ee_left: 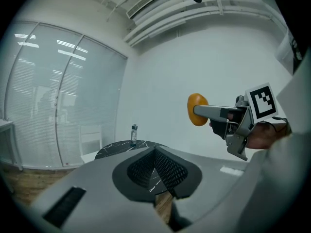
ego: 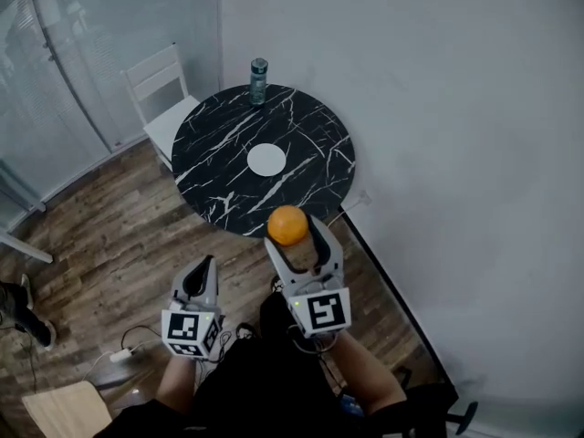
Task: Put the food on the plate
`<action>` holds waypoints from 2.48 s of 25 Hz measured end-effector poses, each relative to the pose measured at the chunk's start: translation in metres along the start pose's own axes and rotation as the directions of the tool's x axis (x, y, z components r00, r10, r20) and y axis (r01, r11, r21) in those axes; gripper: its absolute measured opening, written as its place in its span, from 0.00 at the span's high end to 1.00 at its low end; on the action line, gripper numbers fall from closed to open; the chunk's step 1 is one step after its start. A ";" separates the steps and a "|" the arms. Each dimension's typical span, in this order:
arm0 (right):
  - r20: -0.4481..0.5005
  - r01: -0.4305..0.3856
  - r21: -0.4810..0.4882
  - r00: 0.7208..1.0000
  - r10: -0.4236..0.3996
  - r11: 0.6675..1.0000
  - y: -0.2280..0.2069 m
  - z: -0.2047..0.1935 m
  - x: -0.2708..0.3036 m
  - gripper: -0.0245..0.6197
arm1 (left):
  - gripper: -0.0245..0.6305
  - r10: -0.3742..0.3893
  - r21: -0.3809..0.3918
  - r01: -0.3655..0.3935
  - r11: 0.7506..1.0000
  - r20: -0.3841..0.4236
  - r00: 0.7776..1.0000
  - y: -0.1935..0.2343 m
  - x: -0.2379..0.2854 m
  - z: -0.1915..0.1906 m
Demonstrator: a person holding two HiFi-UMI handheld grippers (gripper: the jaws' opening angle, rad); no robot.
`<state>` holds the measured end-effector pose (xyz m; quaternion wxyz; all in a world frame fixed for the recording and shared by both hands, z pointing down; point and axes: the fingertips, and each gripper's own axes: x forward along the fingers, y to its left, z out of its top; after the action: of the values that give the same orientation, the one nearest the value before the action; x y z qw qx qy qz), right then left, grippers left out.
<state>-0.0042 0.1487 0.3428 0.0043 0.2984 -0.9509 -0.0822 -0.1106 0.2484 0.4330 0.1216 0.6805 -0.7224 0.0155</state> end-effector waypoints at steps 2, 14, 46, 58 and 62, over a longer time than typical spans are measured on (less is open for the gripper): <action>-0.001 -0.015 -0.002 1.000 0.015 1.000 -0.006 -0.004 0.008 0.48 | 0.96 0.005 0.011 -0.005 1.000 -0.002 1.000 0.004 0.008 0.002; -0.060 -0.079 -0.082 0.995 0.075 0.994 -0.085 -0.036 0.074 0.48 | 0.96 -0.073 0.047 0.073 0.996 -0.021 0.997 -0.005 0.124 0.031; -0.280 -0.436 -0.414 0.896 0.344 0.799 -0.155 -0.225 0.209 0.48 | 0.56 -0.441 -0.219 0.390 0.894 -0.279 0.853 -0.034 0.369 0.001; -0.295 -0.455 -0.465 0.889 0.352 0.760 -0.132 -0.230 0.253 0.48 | 0.56 -0.517 -0.270 0.448 0.852 -0.303 0.801 -0.002 0.399 -0.008; -0.327 -0.455 -0.447 0.884 0.333 0.770 -0.130 -0.240 0.271 0.48 | 0.59 -0.535 -0.281 0.463 0.841 -0.303 0.788 0.012 0.411 -0.012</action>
<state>-0.1397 -0.1475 0.5482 0.2100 0.0862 -0.9285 -0.2938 -0.1390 -0.1505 0.5275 0.3200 0.8171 -0.4777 0.0411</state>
